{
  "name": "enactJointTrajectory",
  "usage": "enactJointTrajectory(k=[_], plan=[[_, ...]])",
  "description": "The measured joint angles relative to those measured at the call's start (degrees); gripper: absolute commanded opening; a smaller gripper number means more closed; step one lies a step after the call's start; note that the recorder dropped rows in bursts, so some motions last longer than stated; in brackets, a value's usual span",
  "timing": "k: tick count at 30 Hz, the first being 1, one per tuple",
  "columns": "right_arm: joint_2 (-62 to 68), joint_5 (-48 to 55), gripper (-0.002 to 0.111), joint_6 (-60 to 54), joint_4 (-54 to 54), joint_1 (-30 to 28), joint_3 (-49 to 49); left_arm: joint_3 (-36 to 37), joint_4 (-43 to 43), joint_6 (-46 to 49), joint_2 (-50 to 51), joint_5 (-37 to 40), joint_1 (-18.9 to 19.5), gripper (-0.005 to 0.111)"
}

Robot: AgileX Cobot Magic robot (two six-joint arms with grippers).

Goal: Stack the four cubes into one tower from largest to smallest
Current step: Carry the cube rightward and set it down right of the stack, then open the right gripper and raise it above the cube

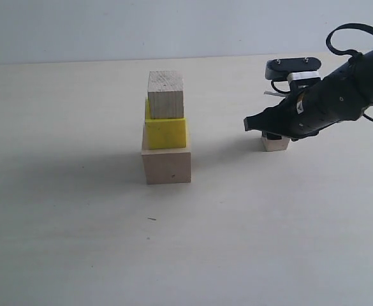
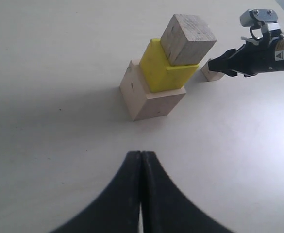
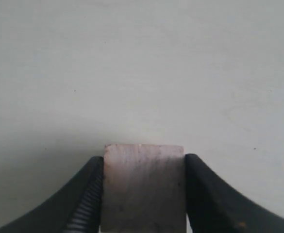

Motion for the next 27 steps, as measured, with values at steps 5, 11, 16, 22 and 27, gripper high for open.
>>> enactJointTrajectory(k=[5, 11, 16, 22, 27], plan=[[1.50, 2.05, 0.087, 0.00, 0.11, 0.00, 0.47, 0.00, 0.00, 0.00, 0.00, 0.03, 0.00, 0.000], [1.24, 4.36, 0.088, 0.45, 0.81, 0.00, 0.47, 0.00, 0.00, 0.00, 0.00, 0.03, 0.00, 0.000], [-1.22, 7.24, 0.088, 0.65, 2.66, 0.00, 0.55, 0.00, 0.00, 0.00, 0.00, -0.11, 0.00, 0.000], [-9.01, 13.45, 0.088, 0.43, 4.06, 0.00, -1.32, 0.00, 0.00, 0.00, 0.00, -0.77, 0.00, 0.000], [-13.17, 29.03, 0.088, -7.18, 9.79, 0.00, -9.49, 0.00, 0.00, 0.14, 0.00, -1.21, 0.00, 0.000]])
